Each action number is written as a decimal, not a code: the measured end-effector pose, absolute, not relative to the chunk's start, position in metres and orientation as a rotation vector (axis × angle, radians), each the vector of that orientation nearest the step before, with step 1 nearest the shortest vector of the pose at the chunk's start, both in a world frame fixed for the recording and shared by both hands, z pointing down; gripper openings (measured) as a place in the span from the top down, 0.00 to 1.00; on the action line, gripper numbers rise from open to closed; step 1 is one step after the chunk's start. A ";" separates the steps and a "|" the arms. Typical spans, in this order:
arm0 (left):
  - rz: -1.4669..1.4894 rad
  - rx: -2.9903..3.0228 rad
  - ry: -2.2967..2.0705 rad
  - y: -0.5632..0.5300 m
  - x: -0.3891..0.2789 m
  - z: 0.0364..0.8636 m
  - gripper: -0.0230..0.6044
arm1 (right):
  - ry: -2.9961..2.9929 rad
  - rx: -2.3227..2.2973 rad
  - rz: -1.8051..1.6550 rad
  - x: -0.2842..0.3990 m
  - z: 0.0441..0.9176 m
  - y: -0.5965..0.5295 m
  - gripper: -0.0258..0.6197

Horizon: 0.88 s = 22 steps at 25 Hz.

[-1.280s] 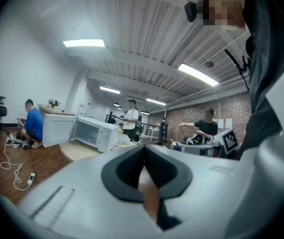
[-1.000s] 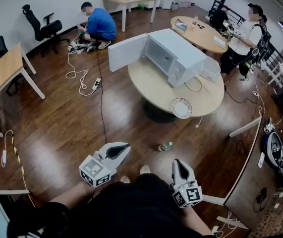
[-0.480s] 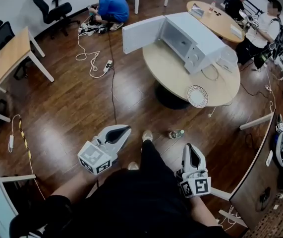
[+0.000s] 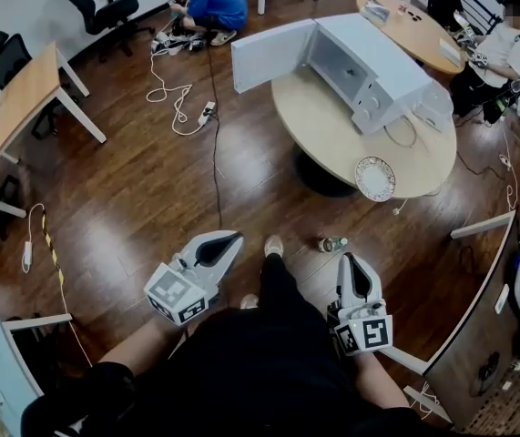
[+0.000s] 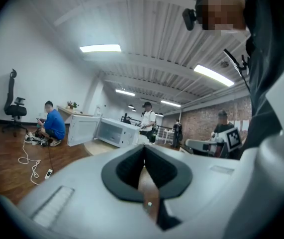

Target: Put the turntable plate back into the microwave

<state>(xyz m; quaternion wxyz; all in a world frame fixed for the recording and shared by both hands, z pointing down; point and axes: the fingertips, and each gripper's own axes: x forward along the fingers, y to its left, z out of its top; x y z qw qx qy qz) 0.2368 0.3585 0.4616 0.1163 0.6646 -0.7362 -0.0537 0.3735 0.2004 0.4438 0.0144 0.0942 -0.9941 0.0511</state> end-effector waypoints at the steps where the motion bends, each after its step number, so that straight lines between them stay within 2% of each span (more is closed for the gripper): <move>1: -0.156 1.942 -2.162 0.356 0.234 0.462 0.96 | -3.091 0.283 0.163 0.369 0.446 0.198 0.96; 22: -0.121 1.826 -2.131 0.248 0.118 0.454 0.96 | -3.016 0.316 0.374 0.270 0.472 0.086 0.96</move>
